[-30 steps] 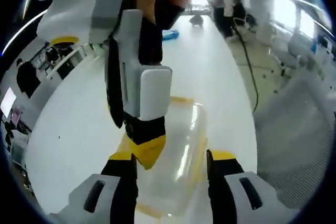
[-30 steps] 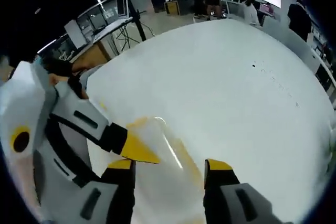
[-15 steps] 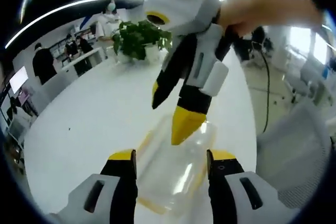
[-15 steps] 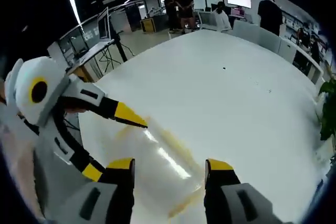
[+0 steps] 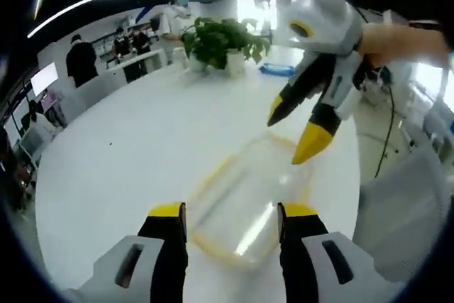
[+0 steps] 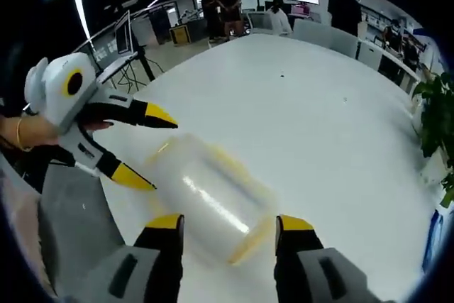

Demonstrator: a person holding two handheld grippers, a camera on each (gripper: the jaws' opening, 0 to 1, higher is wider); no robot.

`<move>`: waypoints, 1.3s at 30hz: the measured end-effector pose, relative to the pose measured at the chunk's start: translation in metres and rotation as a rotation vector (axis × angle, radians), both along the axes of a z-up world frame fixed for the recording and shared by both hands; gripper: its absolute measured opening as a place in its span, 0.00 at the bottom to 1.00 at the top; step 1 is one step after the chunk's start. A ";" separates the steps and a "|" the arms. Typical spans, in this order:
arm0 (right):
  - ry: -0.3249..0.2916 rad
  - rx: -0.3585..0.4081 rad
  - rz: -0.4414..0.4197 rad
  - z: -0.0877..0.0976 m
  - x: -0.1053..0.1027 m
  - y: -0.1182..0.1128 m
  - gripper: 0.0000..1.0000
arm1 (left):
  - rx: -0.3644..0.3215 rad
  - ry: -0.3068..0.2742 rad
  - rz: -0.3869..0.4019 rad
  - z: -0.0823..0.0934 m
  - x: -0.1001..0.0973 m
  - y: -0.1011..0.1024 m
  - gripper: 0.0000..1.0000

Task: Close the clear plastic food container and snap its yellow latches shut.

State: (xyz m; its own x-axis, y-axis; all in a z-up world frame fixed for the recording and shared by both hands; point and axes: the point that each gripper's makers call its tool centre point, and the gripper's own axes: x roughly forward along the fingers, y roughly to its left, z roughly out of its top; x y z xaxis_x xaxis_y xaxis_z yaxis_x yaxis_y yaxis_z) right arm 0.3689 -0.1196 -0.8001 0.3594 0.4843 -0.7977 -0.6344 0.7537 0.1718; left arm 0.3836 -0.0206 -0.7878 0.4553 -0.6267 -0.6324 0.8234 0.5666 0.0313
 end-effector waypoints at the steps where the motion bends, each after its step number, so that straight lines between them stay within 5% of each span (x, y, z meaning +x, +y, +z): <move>1: 0.002 -0.001 -0.004 -0.001 -0.001 -0.001 0.50 | -0.004 0.008 0.011 -0.001 0.000 0.002 0.48; 16: 0.025 -0.060 -0.058 -0.020 -0.012 -0.016 0.48 | -0.073 0.174 0.181 -0.023 -0.005 0.022 0.46; 23: 0.052 -0.003 -0.075 -0.019 -0.013 -0.011 0.45 | -0.136 0.268 0.264 -0.029 -0.005 0.022 0.47; 39: 0.149 0.031 -0.095 -0.023 -0.012 -0.005 0.47 | -0.141 0.295 0.314 -0.030 -0.002 0.016 0.44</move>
State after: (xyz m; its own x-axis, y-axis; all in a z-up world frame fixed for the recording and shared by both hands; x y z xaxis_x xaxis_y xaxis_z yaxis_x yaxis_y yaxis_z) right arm 0.3572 -0.1241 -0.8232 0.2838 0.4784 -0.8310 -0.5260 0.8023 0.2822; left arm 0.3820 -0.0045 -0.8177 0.4502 -0.5764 -0.6819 0.5730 0.7722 -0.2744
